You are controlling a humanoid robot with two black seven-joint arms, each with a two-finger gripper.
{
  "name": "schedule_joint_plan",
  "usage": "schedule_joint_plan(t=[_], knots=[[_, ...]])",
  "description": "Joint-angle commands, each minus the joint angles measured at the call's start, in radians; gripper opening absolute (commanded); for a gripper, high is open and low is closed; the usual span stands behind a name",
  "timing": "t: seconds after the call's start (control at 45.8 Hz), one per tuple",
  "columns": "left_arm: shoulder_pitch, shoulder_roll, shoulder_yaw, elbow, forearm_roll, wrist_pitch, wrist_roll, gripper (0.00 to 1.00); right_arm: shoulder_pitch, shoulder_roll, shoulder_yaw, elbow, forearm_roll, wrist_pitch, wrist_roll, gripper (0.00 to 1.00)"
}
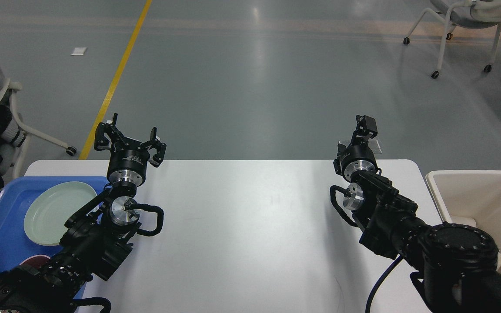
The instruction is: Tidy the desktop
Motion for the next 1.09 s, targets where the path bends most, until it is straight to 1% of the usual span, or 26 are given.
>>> schedule_joint_plan(t=[0.0,0.437,0.59,0.852,1.071], knots=[[-0.001,0.000,0.000,0.000,0.000,0.001,0.000,1.00,0.000,0.000,-0.005,0.000,-0.005,0.000,0.000,1.00],[0.001,0.000,0.000,0.000,0.000,-0.001,0.000,1.00,0.003,-0.001,0.022,0.003,0.004,-0.004,-0.001,1.00],[0.001,0.000,0.000,0.000,0.000,0.001,0.000,1.00,0.003,0.003,0.107,0.004,0.007,-0.004,-0.003,1.00],[0.001,0.000,0.000,0.000,0.000,-0.001,0.000,1.00,0.009,0.011,0.305,0.010,0.012,0.003,-0.004,1.00],[-0.001,0.000,0.000,0.000,0.000,-0.001,0.000,1.00,0.011,0.011,0.331,0.009,0.012,-0.007,-0.009,1.00]])
